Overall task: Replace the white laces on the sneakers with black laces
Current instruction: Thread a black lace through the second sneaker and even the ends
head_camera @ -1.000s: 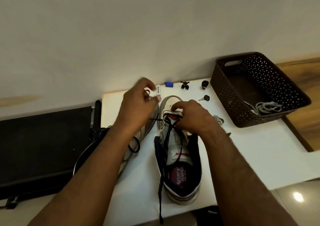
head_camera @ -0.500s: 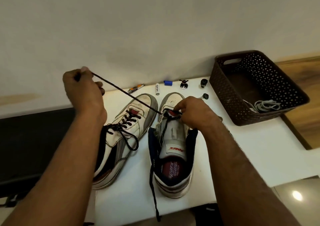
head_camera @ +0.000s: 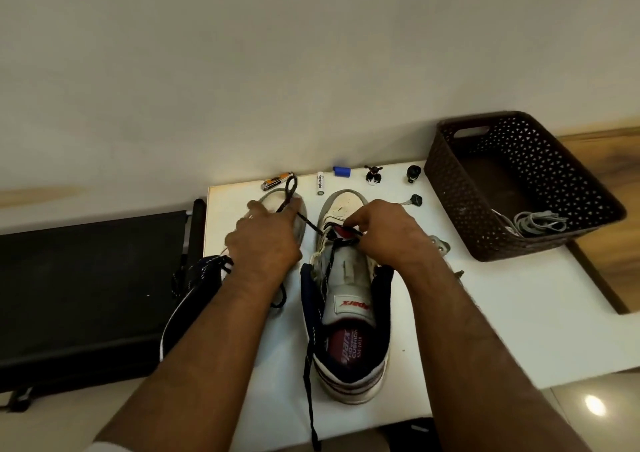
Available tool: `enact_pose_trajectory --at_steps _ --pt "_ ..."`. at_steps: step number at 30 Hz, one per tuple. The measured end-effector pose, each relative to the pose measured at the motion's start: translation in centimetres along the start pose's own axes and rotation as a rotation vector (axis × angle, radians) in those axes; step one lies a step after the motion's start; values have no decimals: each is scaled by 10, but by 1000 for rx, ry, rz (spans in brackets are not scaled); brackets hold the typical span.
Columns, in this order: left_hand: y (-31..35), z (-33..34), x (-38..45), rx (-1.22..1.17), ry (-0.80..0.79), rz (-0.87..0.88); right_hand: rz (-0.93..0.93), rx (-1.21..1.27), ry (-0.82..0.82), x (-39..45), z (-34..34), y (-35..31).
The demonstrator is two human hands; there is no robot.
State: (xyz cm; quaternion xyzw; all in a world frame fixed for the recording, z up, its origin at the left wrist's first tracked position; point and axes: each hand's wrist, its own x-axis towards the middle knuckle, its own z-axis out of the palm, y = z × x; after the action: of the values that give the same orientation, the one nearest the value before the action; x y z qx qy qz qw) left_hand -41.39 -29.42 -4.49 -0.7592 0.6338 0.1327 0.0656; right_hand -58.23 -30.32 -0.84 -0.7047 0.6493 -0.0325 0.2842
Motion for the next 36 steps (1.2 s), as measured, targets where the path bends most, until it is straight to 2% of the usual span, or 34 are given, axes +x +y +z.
enact_pose_trajectory --at_steps 4,6,8,10,12,13,16,19,21,23,26,29,32,36 --pt "4 -1 -3 -136 -2 -144 -25 35 -26 2 2 -6" --pt "6 -4 -8 -122 88 -96 -32 13 -35 3 2 -8" --pt "10 -11 -9 -187 188 31 -39 -10 -31 3 3 -9" --pt "11 -21 -6 -235 66 103 -40 -10 -28 3 3 -8" --pt "6 -31 -7 -240 -86 84 -28 11 -35 2 2 -7" --pt "-2 -38 -10 -261 -91 53 -25 18 -44 2 1 -7" --pt "-39 -52 -16 -322 134 -75 -32 51 -61 1 -1 -4" --pt "-54 -51 -18 -377 199 -154 -66 90 -76 0 -1 -6" --pt "-47 -48 -19 -333 190 -149 -91 69 -69 1 2 -9" --pt "-37 -49 -24 -179 178 -132 -128 11 -60 1 3 -12" --pt "-32 -58 -31 -56 189 -72 -150 -17 32 -3 -9 -17" --pt "-22 -57 -38 -187 290 24 -72 -94 4 -11 -10 -26" --pt "-7 -52 -40 -292 276 53 21 -326 -100 -18 11 -40" --pt "-3 -47 -31 -558 238 142 58 -289 -138 -15 14 -39"
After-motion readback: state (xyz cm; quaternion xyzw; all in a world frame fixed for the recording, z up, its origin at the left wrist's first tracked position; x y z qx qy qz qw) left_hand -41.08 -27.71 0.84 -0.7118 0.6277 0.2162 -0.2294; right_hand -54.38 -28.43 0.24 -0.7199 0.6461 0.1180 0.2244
